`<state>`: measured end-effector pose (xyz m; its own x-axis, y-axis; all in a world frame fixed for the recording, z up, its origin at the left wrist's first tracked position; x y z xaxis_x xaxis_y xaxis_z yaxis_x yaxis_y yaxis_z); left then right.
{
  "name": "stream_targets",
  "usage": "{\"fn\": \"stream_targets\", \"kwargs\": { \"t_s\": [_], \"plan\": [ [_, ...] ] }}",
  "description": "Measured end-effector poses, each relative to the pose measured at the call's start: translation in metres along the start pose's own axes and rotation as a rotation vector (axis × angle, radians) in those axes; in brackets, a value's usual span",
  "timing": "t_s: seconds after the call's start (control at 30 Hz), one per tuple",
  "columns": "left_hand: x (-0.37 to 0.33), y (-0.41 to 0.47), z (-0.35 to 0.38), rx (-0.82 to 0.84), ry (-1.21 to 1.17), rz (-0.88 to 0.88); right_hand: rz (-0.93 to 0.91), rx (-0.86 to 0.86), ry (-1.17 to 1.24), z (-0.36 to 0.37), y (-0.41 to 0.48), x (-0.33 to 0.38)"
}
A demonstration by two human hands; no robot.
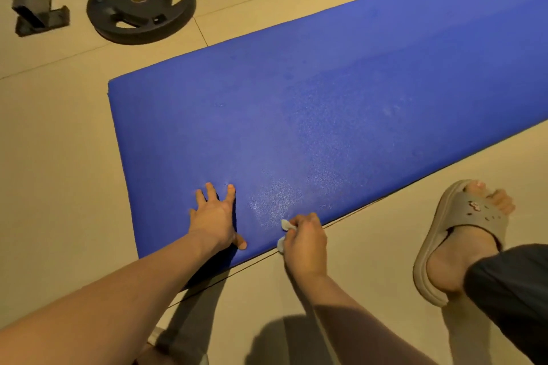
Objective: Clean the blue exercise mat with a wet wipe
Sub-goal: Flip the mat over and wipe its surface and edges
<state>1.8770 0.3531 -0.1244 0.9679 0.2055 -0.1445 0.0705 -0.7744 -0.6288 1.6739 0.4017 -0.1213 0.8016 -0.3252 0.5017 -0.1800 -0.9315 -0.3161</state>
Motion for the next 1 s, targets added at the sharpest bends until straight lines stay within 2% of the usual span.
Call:
{"fn": "stream_targets", "kwargs": {
  "t_s": [0.1, 0.2, 0.37, 0.43, 0.5, 0.6, 0.73, 0.8, 0.93, 1.0],
  "plan": [
    [0.003, -0.001, -0.001, -0.022, 0.038, 0.025, -0.214, 0.085, -0.054, 0.024, -0.019, 0.024],
    [0.004, 0.002, 0.000, -0.028, 0.055, 0.050, -0.277, 0.051, -0.156, 0.006, -0.003, 0.011],
    [0.003, 0.004, 0.003, -0.044, 0.086, 0.057, 0.000, -0.183, -0.124, -0.054, 0.043, -0.050],
    [0.003, 0.004, 0.003, -0.044, 0.093, 0.055, 0.075, -0.241, -0.113, -0.050, 0.042, -0.049],
    [0.002, 0.004, 0.003, -0.043, 0.091, 0.053, 0.090, -0.215, -0.074, -0.027, 0.029, -0.028],
    [0.002, 0.003, 0.002, -0.050, 0.091, 0.056, -0.070, -0.055, -0.034, 0.018, -0.002, 0.016],
    [0.003, 0.001, 0.001, -0.058, 0.098, 0.067, -0.395, 0.091, -0.192, 0.021, -0.009, 0.035],
    [0.003, 0.001, 0.001, -0.056, 0.095, 0.069, -0.335, 0.054, -0.218, -0.004, 0.017, 0.013],
    [0.002, 0.000, 0.000, -0.058, 0.099, 0.068, -0.073, -0.190, -0.271, -0.061, 0.068, -0.040],
    [0.002, -0.001, 0.000, -0.061, 0.103, 0.068, -0.005, -0.203, -0.242, -0.056, 0.068, -0.037]
  ]
}}
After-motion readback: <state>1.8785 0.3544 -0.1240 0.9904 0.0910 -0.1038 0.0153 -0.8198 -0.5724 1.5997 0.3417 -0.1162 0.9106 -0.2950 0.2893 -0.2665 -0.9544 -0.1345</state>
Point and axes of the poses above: each hand's wrist, its own y-axis towards the middle knuckle, its own z-axis out of the palm, x = y × z, the point moved 6 cm from there along y, towards the middle knuckle, and after that the axes turned 9 degrees about -y, right-handed, at the moved point
